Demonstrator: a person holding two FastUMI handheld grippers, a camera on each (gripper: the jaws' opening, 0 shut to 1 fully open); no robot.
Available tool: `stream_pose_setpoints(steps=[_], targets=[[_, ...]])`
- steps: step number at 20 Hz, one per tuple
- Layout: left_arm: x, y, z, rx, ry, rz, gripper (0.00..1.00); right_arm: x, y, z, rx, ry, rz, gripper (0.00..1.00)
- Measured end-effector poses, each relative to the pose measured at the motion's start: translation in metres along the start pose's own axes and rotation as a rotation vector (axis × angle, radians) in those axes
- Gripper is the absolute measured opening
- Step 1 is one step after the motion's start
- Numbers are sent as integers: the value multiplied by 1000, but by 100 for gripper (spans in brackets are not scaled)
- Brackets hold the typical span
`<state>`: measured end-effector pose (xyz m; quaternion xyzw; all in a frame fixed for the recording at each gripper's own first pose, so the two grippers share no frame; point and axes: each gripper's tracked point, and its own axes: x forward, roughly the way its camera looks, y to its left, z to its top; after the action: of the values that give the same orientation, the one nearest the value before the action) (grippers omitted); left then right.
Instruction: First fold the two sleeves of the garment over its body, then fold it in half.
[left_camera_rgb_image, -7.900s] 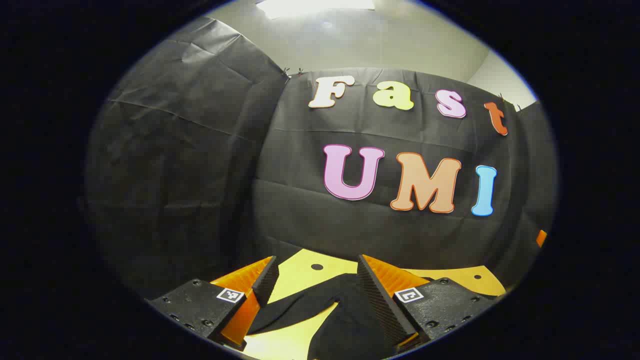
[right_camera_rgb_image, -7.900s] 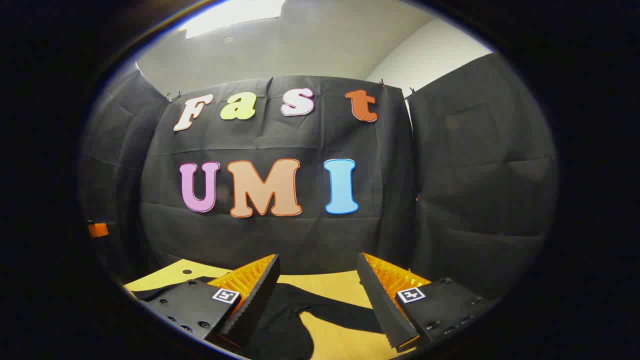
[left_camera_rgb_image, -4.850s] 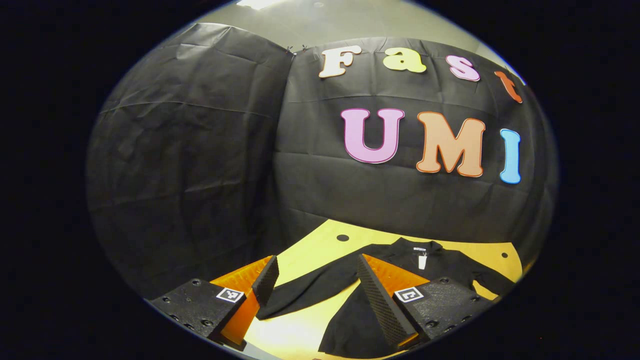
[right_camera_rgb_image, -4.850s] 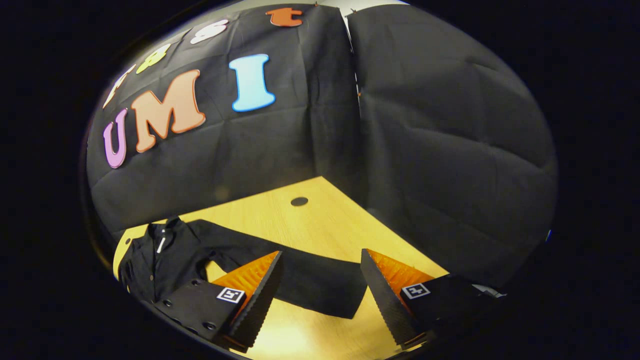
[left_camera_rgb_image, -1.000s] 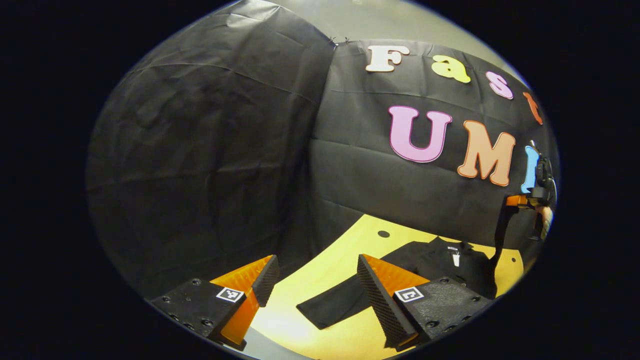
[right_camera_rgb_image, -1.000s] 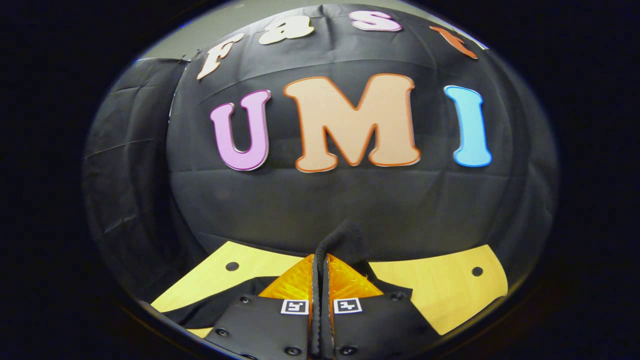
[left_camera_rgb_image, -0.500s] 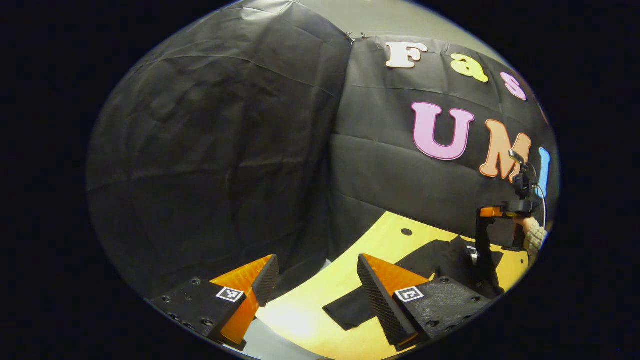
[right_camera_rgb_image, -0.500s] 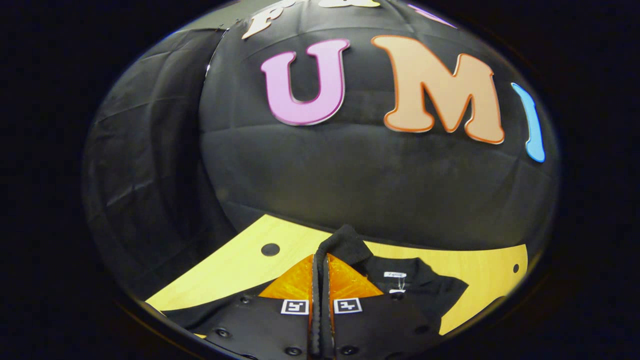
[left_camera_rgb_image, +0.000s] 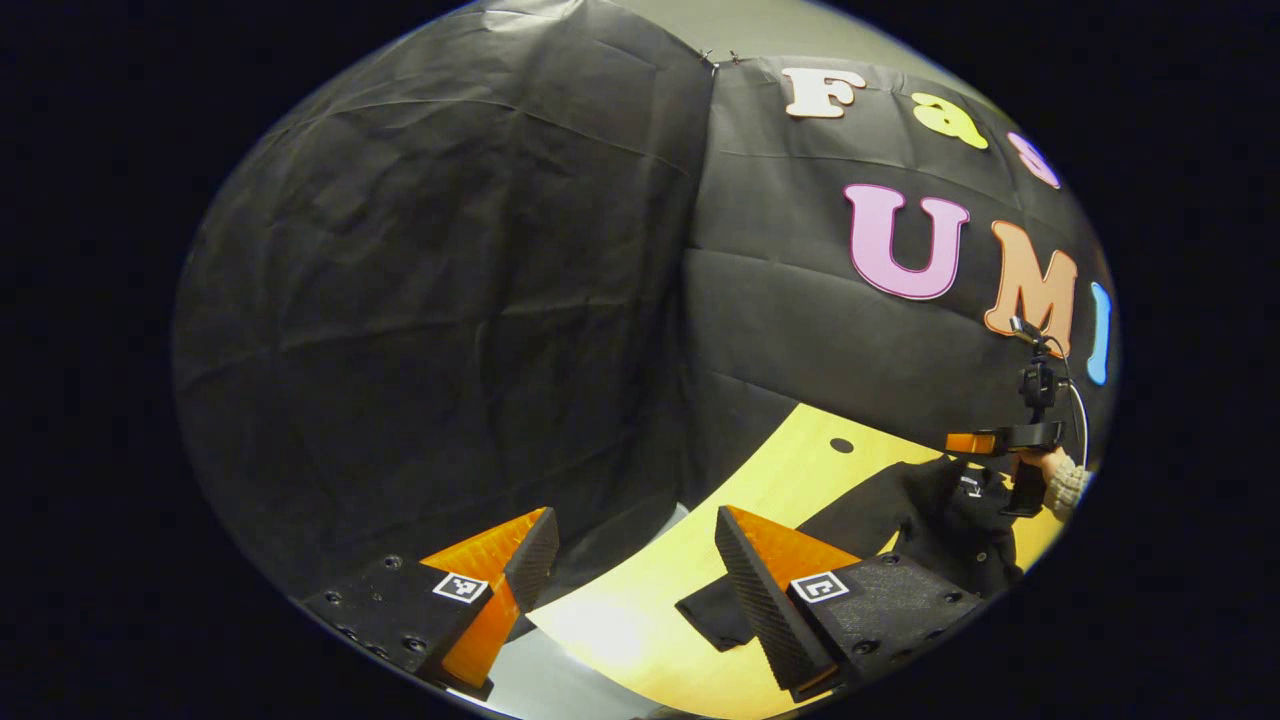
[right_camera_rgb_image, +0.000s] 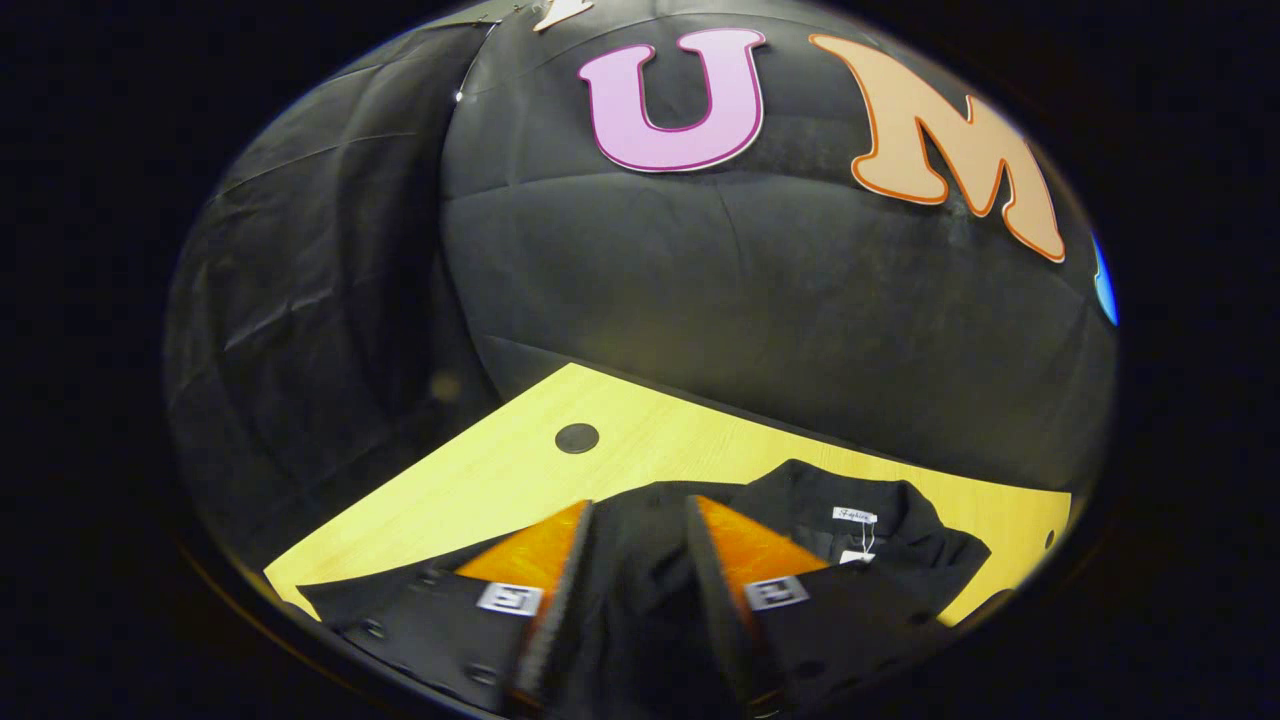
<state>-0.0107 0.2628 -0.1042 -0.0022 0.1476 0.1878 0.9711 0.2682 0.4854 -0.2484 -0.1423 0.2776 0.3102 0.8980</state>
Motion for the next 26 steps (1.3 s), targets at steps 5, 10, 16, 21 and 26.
stream_pose_setpoints(steps=[5,10,16,21,26], targets=[[1,-13,-8,-6,28,-62,94,-14,0,-3,-41,-19,0,100],[12,-48,-35,23,113,-134,94,-66,-31,5,-28,-84,-48,100],[24,-69,-67,57,198,-195,95,-176,-92,-5,95,-210,-123,100],[36,-87,-105,32,308,-247,96,-270,-137,-50,248,-265,-243,99],[51,-100,-148,29,409,-257,96,-358,-173,-78,282,-304,-394,96]])
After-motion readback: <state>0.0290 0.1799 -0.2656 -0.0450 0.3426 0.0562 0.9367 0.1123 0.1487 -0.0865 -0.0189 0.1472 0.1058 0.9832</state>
